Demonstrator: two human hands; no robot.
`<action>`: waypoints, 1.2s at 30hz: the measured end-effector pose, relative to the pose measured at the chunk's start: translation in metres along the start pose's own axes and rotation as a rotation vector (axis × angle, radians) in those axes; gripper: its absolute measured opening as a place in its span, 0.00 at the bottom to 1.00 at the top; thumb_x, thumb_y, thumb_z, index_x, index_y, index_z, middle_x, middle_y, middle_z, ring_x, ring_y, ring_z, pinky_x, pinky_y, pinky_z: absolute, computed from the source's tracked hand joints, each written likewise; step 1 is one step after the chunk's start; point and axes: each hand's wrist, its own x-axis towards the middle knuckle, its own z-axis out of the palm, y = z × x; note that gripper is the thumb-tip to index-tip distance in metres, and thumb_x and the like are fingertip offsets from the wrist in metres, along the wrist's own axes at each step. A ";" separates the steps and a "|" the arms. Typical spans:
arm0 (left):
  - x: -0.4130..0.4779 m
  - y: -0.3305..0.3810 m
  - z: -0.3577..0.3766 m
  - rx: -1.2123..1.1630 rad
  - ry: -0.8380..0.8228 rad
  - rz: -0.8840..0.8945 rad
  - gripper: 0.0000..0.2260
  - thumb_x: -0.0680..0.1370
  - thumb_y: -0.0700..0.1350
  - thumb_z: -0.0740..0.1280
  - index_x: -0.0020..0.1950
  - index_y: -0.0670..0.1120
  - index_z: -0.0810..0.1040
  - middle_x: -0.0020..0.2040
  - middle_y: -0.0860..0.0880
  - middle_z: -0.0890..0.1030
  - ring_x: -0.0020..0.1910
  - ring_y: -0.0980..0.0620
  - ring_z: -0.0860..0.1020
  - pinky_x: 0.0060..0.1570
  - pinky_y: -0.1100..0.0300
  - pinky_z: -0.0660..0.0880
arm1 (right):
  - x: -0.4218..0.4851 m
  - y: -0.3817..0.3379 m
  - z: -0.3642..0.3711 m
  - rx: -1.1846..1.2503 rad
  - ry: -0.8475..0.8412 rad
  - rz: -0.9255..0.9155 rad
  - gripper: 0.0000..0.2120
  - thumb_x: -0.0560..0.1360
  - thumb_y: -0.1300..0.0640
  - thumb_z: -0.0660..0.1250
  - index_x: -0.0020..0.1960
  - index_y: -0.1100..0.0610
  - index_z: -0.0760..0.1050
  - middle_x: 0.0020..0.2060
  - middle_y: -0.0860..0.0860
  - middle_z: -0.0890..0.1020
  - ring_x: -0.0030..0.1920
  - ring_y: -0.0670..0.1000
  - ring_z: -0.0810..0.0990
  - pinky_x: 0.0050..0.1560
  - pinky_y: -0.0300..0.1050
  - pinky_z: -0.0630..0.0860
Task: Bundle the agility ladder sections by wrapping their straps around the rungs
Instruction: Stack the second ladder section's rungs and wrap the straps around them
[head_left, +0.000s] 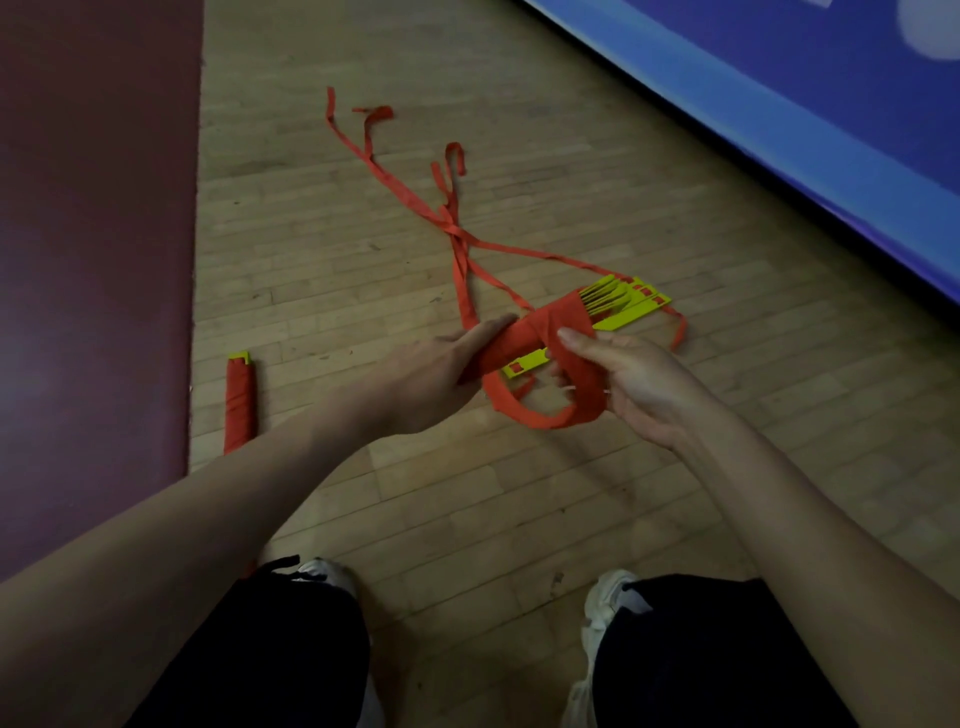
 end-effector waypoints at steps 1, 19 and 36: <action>0.000 0.000 -0.002 -0.009 -0.003 0.023 0.34 0.80 0.44 0.61 0.77 0.60 0.43 0.67 0.47 0.73 0.58 0.42 0.75 0.45 0.60 0.65 | 0.001 0.000 0.000 -0.041 0.009 -0.019 0.08 0.78 0.54 0.64 0.42 0.55 0.78 0.31 0.50 0.83 0.31 0.46 0.80 0.32 0.36 0.75; 0.037 0.031 0.010 0.023 0.187 0.043 0.38 0.76 0.43 0.66 0.77 0.62 0.45 0.62 0.43 0.67 0.54 0.41 0.75 0.45 0.47 0.76 | 0.030 -0.005 0.014 -0.225 0.513 -0.236 0.13 0.75 0.56 0.58 0.45 0.63 0.78 0.43 0.59 0.83 0.47 0.58 0.82 0.54 0.59 0.77; 0.050 0.038 0.016 -0.506 0.163 0.074 0.30 0.79 0.40 0.64 0.77 0.41 0.55 0.76 0.46 0.62 0.73 0.55 0.60 0.66 0.74 0.53 | 0.037 -0.032 0.000 0.330 0.404 -0.205 0.12 0.81 0.51 0.58 0.50 0.56 0.76 0.41 0.52 0.82 0.40 0.48 0.81 0.36 0.41 0.77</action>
